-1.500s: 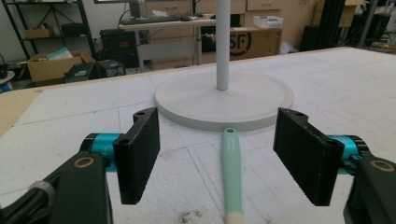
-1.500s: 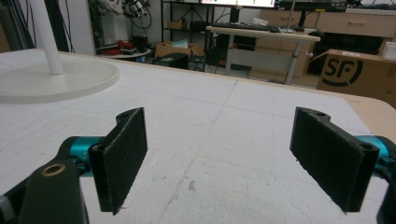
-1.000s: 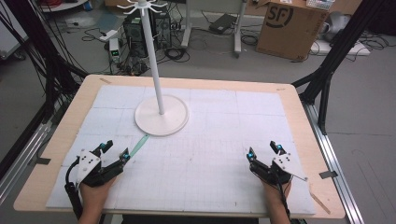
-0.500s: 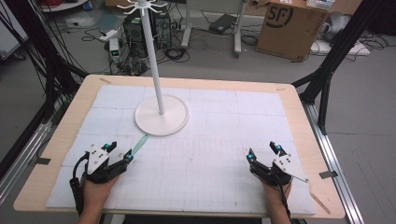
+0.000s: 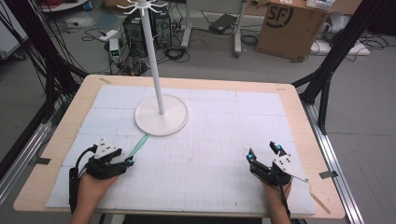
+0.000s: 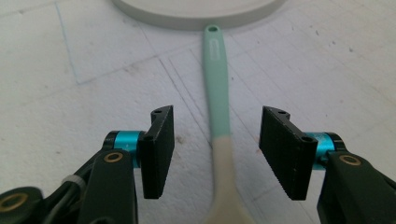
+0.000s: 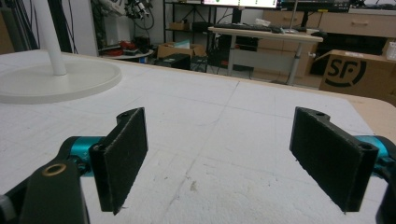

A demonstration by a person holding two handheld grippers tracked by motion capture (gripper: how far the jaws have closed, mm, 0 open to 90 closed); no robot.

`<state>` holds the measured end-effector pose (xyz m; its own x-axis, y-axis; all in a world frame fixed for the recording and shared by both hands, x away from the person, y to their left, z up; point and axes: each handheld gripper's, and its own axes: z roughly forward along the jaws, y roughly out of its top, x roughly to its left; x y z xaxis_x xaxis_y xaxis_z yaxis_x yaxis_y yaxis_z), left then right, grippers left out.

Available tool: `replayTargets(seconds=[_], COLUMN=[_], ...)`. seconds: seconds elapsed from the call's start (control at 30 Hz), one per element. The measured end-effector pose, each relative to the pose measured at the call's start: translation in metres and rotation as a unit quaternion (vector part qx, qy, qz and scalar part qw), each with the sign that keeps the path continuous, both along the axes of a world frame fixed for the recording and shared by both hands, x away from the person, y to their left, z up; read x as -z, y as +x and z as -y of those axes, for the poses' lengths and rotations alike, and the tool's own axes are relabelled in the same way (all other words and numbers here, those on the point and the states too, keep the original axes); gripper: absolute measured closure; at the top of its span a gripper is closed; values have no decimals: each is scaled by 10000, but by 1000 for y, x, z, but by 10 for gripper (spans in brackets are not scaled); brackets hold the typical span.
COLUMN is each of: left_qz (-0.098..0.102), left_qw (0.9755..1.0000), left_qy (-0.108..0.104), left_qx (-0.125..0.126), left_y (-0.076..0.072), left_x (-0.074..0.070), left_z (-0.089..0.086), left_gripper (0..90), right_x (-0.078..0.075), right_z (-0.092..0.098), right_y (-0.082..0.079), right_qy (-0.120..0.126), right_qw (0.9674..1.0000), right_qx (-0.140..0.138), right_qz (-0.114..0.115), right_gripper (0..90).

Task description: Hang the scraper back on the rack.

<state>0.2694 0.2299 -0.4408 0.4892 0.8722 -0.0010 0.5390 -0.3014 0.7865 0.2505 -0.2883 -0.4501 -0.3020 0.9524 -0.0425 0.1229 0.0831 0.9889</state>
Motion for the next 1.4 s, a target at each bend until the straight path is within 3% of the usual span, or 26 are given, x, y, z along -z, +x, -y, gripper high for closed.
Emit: replayTargets(seconds=[0.2,0.37,0.73,1.13,1.4], left_qz=[-187,-335,-291,-246,-219], left_qw=[9998,9994,9996,9997,9997], left_qy=[-58,31,-3,7,-35], left_qx=[30,9,-62,-35,-43], left_y=[2,3,3,1,1], left_x=[0,3,4,4,5], left_z=[-1,0,-2,-2,-1], left_gripper=[511,519,554,676,692], right_x=[0,0,0,0,0], right_z=[0,0,0,0,0], right_y=[0,0,0,0,0], right_qy=[9,5,6,0,2], right_qw=[10000,10000,10000,10000,10000], right_qx=[4,5,5,5,6], right_qz=[-4,-2,-1,-8,-11], right_gripper=[186,187,187,188,189])
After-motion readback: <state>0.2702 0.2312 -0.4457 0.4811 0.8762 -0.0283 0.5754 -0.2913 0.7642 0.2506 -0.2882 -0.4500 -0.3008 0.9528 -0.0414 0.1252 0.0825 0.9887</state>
